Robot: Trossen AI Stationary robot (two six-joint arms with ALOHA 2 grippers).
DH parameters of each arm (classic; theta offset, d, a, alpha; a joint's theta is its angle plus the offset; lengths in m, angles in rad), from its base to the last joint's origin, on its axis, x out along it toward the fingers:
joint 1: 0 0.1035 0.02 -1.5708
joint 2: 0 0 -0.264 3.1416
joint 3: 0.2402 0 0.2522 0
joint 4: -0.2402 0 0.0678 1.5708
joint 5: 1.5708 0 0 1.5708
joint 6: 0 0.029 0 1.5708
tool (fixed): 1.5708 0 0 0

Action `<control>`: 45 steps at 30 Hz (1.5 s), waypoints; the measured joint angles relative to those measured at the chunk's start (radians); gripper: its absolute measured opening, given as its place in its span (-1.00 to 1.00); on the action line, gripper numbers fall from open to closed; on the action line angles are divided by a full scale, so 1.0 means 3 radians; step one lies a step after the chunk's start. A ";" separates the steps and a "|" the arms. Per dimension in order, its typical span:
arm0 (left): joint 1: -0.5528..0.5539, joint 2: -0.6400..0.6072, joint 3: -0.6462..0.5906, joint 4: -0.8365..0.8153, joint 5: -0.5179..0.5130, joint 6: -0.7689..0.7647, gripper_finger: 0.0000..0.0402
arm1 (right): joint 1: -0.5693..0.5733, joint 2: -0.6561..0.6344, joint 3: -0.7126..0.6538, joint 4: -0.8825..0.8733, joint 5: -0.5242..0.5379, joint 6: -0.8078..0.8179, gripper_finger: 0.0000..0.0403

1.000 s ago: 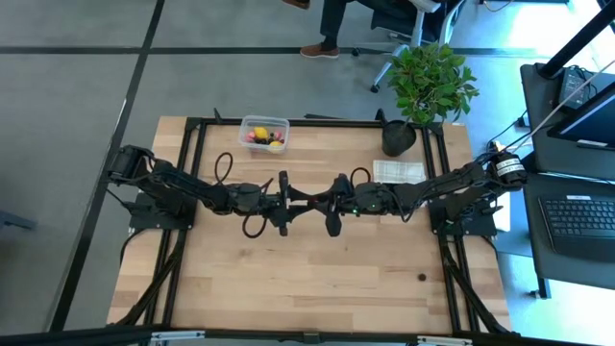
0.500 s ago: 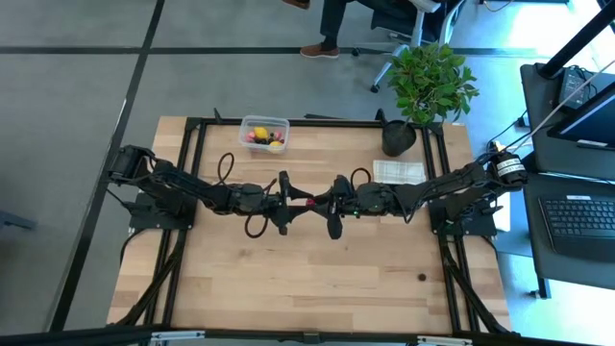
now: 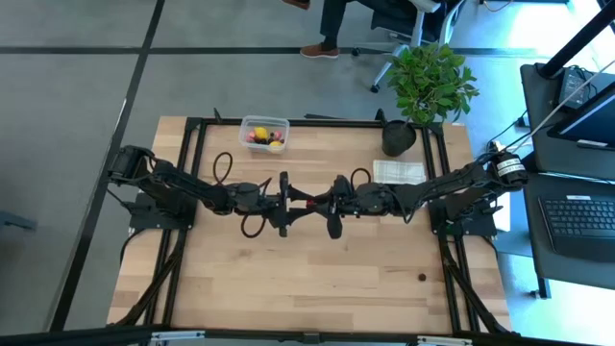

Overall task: Pick and placing Produce into tupperware
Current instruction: Put the red raspberry into the transparent bin

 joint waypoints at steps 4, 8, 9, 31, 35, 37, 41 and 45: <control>-0.0025 0.0000 0.0000 -0.0007 0.0008 0.0024 -0.11 | 0.0000 0.0000 -0.0001 -0.0002 -0.0001 0.0000 -0.55; -0.0026 0.0000 0.0000 0.0003 0.0008 0.0155 -0.14 | 0.0000 0.0000 -0.0003 -0.0001 -0.0001 0.0001 -0.55; -0.0026 0.0000 0.0000 0.0003 0.0010 0.0155 -0.16 | 0.0000 0.0000 -0.0003 -0.0001 0.0000 0.0001 -0.55; -0.0020 0.0000 0.0000 0.0040 -0.0033 0.0154 -0.45 | -0.0002 0.0000 -0.0008 0.0020 0.0009 0.0001 -0.55; -0.0020 0.0000 0.0000 0.0041 -0.0041 0.0155 -0.48 | -0.0001 0.0000 -0.0010 0.0032 0.0008 0.0003 -0.55; -0.0020 0.0000 0.0000 0.0042 -0.0043 0.0162 -0.48 | -0.0001 0.0000 -0.0010 0.0035 0.0007 0.0003 -0.55; -0.0020 0.0000 0.0000 0.0042 -0.0044 0.0163 -0.48 | -0.0001 0.0000 -0.0010 0.0041 0.0005 0.0003 -0.53; -0.0020 0.0000 0.0000 0.0048 -0.0040 0.0166 -0.47 | -0.0001 0.0004 -0.0010 0.0097 -0.0051 0.0013 -0.36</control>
